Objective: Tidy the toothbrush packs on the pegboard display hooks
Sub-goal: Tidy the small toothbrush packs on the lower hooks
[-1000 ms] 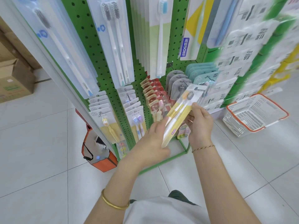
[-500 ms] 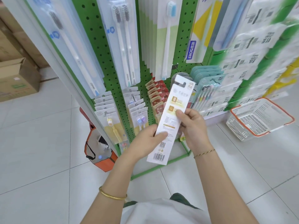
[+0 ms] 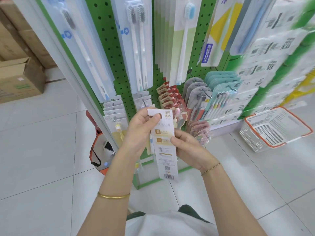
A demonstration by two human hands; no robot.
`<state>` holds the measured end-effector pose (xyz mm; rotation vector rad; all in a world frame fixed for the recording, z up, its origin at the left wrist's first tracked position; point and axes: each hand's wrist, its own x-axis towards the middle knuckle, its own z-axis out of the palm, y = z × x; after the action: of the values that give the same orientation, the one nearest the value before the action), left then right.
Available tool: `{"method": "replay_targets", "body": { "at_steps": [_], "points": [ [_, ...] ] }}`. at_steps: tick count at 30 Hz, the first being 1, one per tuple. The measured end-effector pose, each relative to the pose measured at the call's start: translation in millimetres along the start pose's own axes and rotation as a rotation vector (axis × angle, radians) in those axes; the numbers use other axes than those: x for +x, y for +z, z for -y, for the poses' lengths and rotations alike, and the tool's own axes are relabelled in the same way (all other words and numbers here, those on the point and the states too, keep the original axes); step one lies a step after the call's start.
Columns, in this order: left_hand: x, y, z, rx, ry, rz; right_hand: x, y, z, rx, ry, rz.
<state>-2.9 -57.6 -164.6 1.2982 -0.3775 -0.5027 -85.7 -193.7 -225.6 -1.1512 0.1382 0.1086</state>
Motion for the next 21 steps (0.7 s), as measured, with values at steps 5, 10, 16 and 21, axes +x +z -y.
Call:
{"method": "replay_targets", "body": {
  "at_steps": [5,10,16,21],
  "points": [
    [-9,-8,4,-0.088,-0.059,0.163,4,7,-14,0.085,0.025,0.164],
    [-7,-15,6,0.119,-0.066,-0.019,8,12,-13,-0.018,0.006,0.112],
    [-6,-24,1,0.37,0.013,-0.37,19,6,-30,-0.405,-0.05,-0.37],
    [-7,-28,2,0.424,-0.026,-0.344,36,19,-42,-0.716,-0.083,-0.643]
  ]
}}
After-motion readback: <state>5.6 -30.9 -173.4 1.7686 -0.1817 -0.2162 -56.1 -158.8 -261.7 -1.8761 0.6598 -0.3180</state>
